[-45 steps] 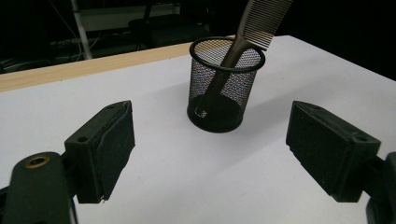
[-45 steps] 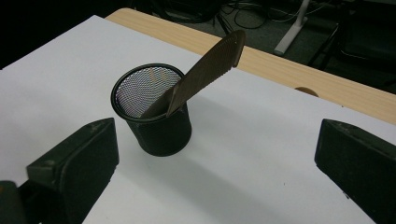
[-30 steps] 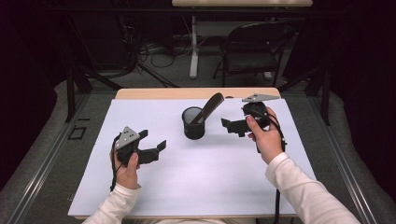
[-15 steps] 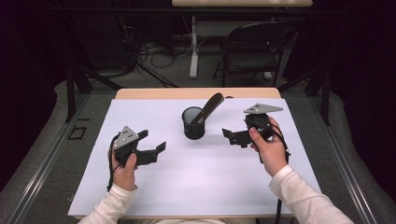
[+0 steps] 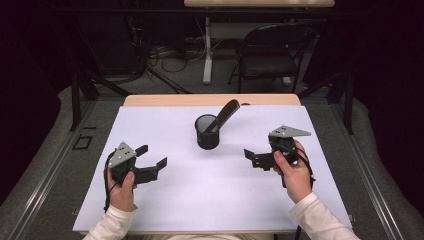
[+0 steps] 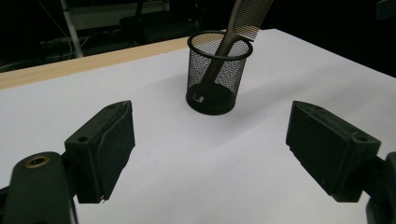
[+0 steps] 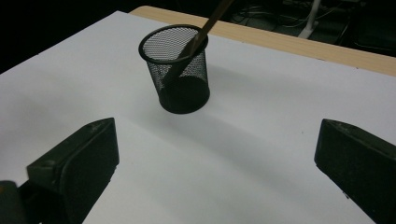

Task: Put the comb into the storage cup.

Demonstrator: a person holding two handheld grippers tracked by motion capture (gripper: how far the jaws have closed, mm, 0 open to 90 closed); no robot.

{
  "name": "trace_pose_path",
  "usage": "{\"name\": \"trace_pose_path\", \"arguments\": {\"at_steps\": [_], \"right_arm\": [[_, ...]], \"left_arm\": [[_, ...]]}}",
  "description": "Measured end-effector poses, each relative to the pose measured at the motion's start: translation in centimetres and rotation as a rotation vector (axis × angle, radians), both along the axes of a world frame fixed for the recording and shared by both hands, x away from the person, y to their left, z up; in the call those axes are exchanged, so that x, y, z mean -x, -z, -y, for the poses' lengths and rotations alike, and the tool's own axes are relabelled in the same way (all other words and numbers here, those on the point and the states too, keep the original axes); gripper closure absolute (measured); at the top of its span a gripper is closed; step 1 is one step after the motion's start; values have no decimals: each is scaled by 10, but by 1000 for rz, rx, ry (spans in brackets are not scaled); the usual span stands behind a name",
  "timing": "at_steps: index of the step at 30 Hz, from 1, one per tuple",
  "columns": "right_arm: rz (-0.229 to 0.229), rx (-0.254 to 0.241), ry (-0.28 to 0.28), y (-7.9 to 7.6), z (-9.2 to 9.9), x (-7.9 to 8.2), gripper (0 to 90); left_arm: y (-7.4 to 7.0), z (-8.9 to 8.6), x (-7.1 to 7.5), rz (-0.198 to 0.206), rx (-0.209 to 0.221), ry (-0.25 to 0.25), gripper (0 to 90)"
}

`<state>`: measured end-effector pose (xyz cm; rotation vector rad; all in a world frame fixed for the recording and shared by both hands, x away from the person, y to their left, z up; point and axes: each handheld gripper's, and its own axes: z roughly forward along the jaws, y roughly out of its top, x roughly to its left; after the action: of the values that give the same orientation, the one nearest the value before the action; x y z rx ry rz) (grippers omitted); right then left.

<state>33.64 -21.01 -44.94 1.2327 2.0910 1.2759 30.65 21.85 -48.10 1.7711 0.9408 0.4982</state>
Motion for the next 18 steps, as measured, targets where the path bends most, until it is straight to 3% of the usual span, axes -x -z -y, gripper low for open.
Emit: {"name": "trace_pose_path", "arguments": {"at_steps": [3, 10, 18], "right_arm": [[-4, -21, 9, 7, 5, 5, 0], [14, 8, 18, 20, 9, 19, 0], [11, -8, 38, 36, 15, 28, 0]], "left_arm": [[3, -2, 3, -1, 2, 3, 157], [10, -6, 7, -4, -12, 2, 157], [13, -13, 8, 6, -5, -14, 157]]}}
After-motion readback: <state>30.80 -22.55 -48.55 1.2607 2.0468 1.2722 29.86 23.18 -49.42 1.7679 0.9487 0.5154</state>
